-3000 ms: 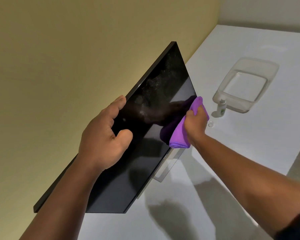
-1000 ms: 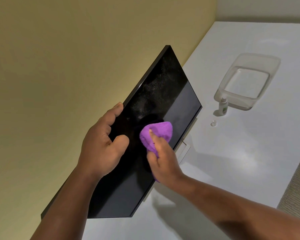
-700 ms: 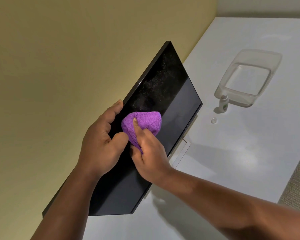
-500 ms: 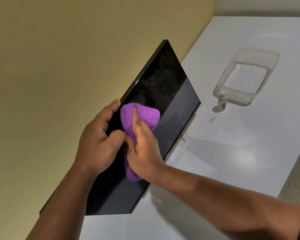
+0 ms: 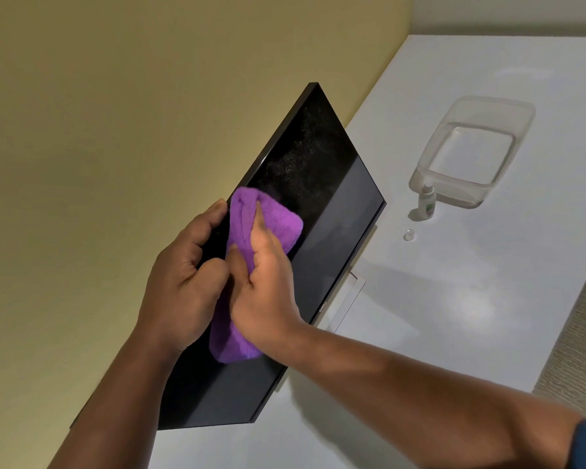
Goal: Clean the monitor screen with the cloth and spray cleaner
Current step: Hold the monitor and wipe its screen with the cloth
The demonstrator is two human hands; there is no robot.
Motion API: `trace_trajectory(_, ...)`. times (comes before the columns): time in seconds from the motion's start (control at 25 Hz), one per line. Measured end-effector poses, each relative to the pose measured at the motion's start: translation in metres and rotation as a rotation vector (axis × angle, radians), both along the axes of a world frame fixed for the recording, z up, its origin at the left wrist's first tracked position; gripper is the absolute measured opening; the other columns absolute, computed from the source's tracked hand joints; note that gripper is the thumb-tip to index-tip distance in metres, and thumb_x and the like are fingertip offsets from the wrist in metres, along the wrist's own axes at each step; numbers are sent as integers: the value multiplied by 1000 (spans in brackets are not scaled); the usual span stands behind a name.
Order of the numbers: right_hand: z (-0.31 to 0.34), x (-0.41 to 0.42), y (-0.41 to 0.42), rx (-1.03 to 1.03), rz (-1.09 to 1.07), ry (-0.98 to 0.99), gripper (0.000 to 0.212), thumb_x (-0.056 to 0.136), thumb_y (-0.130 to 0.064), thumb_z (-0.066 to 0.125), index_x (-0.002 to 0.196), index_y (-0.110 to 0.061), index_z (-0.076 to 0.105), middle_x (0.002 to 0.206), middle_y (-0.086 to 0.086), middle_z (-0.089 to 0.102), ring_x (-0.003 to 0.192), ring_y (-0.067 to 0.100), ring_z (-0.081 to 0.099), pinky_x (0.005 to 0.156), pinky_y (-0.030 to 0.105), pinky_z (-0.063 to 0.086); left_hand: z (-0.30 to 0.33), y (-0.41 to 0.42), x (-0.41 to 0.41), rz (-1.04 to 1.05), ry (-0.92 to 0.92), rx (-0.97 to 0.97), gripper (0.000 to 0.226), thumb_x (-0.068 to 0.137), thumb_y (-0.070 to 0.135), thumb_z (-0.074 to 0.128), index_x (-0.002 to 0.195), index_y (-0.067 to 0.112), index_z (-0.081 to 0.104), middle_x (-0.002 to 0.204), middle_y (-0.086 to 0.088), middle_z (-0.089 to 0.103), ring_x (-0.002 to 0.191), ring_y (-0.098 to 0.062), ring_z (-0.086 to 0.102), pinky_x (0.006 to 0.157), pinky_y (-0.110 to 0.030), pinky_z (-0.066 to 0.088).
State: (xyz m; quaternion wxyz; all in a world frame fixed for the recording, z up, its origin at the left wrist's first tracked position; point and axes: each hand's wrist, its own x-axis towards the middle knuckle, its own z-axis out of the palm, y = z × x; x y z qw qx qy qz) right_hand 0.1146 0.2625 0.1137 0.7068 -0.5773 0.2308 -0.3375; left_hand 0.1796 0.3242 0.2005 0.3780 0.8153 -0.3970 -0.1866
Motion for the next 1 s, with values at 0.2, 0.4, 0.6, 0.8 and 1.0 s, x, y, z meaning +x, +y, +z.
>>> trace_trajectory(0.2, 7, 12, -21, 95, -45, -16, 66, 100, -30, 45, 161, -20, 22, 137, 15, 58, 125, 32, 58, 103, 52, 49, -3, 0, 5, 4, 17, 10, 86, 67, 31, 48, 152, 19, 48, 156, 6, 51, 146, -13, 44, 120, -54, 34)
trace_trajectory(0.4, -24, -21, 16, -203, 62, -9, 72, 97, -26, 43, 162, -25, 15, 113, -4, 53, 99, 14, 58, 87, 44, 54, -3, 1, 4, 30, 4, -9, 77, 72, 18, 48, 149, 21, 51, 155, 10, 51, 145, -4, 42, 123, -48, 31)
trace_trajectory(0.6, -71, -30, -12, -368, 10, 157, 70, 88, -21, 44, 158, -20, 33, 97, -5, 47, 84, 22, 55, 74, 49, 54, -5, -1, 3, 47, -16, 12, 77, 74, 10, 45, 150, 20, 51, 155, 9, 51, 146, -4, 42, 124, -47, 30)
trace_trajectory(0.8, -99, -35, -39, -210, -82, 203, 61, 89, -17, 51, 146, -34, 42, 131, -9, 58, 114, 6, 56, 97, 28, 50, -3, -1, -1, 78, -83, 43, 77, 74, 16, 45, 150, 27, 52, 153, 17, 51, 143, -1, 43, 121, -47, 36)
trace_trajectory(1.0, -98, -20, -68, 42, -227, 207, 58, 96, -23, 46, 152, -33, 34, 131, -36, 44, 113, -31, 41, 85, -6, 37, -1, -2, -4, 89, -123, 73, 77, 74, 20, 46, 150, 31, 50, 151, 17, 53, 140, -4, 48, 116, -46, 41)
